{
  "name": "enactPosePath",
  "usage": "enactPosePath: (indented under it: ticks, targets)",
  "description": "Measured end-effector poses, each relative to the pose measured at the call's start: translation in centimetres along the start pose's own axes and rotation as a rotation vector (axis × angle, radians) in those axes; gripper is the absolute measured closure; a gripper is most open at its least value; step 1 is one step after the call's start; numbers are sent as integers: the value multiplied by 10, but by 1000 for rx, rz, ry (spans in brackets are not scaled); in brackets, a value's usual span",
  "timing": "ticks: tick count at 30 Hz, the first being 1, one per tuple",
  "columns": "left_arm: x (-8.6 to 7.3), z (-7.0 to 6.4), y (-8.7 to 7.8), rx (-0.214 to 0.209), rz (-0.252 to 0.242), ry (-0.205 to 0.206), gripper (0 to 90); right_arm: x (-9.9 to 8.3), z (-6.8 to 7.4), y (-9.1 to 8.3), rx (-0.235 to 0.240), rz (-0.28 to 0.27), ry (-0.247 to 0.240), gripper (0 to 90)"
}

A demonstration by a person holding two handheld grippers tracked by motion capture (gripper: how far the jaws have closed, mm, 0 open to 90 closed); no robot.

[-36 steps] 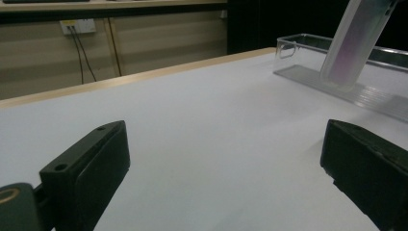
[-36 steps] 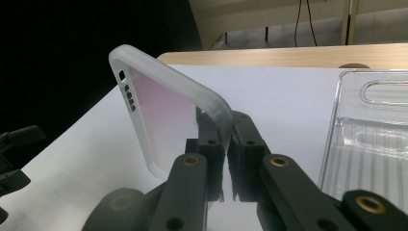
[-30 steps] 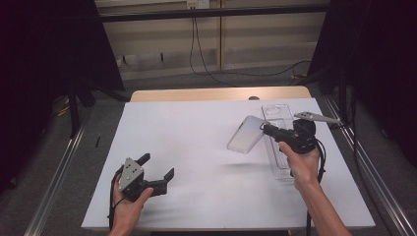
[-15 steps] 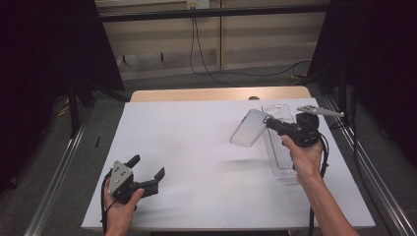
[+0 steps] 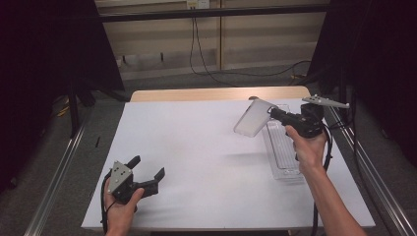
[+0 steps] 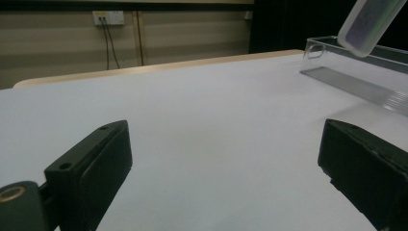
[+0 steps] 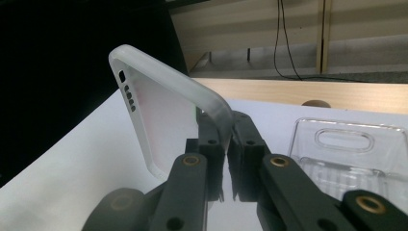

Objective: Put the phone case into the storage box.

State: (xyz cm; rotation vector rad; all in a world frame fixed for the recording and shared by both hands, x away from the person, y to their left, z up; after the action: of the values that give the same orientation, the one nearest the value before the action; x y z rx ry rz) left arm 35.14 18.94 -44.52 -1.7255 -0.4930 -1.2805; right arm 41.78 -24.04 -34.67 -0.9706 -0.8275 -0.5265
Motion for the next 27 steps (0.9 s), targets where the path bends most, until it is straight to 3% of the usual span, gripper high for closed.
enactPosePath:
  ticks: [5, 8, 10, 15, 27]
  targets:
    - [-3, -1, 3, -16, 17, -10, 38, 10, -6, -6, -14, -8, -10, 848]
    - [0, -3, 3, -12, 6, 9, 36, 14, -12, -10, -37, -10, -17, 848]
    - [1, -3, 1, -5, -8, -14, 36, 16, -15, -10, -44, -15, -15, 848]
    - [-1, 0, 2, 6, 5, -25, 37, 22, -21, -14, -61, -27, -12, 848]
    - [-5, 1, 6, 15, 45, 6, 37, 38, -47, -25, -129, -53, -14, 848]
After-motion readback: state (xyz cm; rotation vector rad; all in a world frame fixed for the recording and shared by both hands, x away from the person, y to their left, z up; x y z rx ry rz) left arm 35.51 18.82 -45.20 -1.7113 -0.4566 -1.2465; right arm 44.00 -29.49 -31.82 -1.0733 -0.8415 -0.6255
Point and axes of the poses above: each handheld gripper's, and its own axes: y roughly forward along the jaws, x roughly out of its top, z roughly to its left, the point moved 6 cm from there along y, roughly forward along the jaws, and after that the axes turned 9 degrees about z, right-handed, at the moved point
